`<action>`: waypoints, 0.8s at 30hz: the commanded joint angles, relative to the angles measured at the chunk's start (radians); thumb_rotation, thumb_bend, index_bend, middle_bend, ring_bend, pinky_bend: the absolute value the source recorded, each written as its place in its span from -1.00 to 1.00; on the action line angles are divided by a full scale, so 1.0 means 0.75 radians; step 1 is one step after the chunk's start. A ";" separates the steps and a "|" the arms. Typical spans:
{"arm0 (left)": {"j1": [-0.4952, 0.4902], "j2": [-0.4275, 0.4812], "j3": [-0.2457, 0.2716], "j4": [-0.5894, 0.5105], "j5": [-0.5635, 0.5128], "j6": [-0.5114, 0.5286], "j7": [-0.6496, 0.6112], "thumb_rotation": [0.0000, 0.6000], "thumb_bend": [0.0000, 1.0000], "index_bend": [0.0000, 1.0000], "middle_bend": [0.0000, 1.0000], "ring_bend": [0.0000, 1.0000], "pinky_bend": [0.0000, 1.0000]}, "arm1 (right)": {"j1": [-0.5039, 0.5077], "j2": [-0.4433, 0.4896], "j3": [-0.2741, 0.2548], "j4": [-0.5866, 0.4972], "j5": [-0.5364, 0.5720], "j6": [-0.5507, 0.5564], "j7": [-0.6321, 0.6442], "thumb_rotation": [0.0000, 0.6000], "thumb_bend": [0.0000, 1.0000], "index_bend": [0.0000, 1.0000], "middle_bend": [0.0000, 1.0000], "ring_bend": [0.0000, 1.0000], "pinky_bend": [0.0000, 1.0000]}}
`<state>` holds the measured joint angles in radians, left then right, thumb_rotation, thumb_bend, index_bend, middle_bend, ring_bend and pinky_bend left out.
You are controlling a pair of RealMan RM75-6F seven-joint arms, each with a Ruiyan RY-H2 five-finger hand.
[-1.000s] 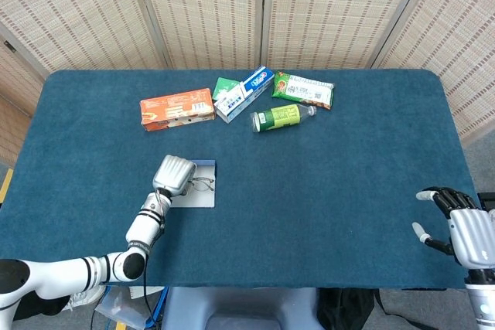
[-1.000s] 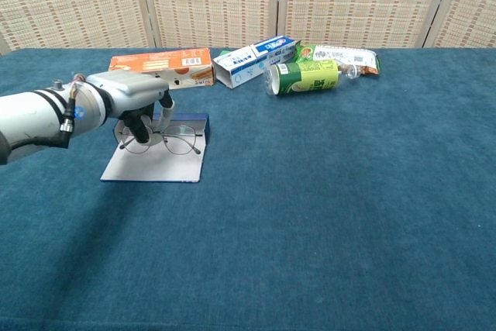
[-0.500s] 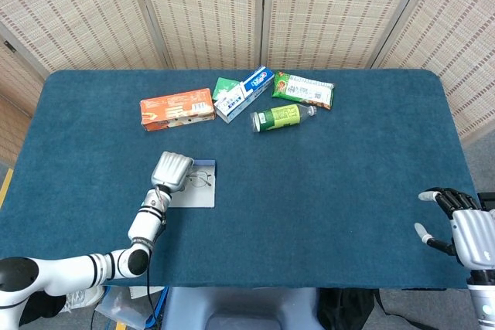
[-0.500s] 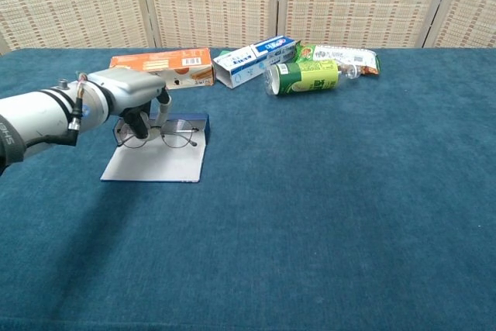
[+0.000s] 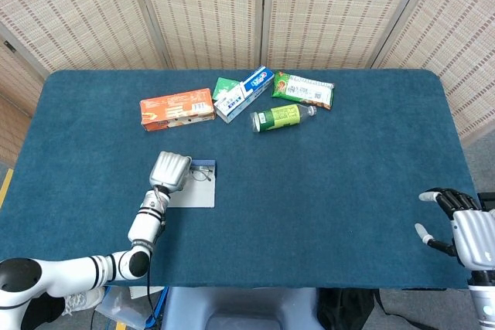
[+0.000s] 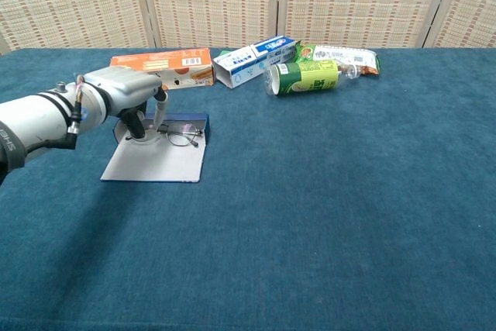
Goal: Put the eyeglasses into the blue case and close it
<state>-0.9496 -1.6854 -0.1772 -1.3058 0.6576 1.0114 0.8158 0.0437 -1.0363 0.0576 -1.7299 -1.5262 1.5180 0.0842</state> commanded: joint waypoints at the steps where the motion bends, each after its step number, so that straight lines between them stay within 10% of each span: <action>1: 0.005 0.000 -0.001 0.000 0.006 0.010 -0.003 1.00 -0.31 -0.08 1.00 1.00 1.00 | -0.002 0.000 0.000 0.000 -0.001 0.003 0.002 1.00 -0.50 -0.35 -0.40 -0.54 -0.54; 13: 0.093 0.048 0.024 -0.122 0.169 0.125 -0.110 1.00 -0.40 -0.83 1.00 1.00 1.00 | -0.002 -0.003 0.000 0.005 -0.002 0.000 0.004 1.00 -0.50 -0.35 -0.40 -0.54 -0.54; 24: 0.227 0.123 0.153 -0.289 0.495 0.287 -0.222 1.00 -0.40 -0.71 0.98 0.96 1.00 | 0.001 -0.010 0.000 0.016 -0.003 -0.006 0.012 1.00 -0.50 -0.35 -0.40 -0.54 -0.54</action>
<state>-0.8103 -1.6039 -0.0960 -1.4984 0.9716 1.1902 0.6732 0.0441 -1.0435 0.0575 -1.7179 -1.5285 1.5137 0.0934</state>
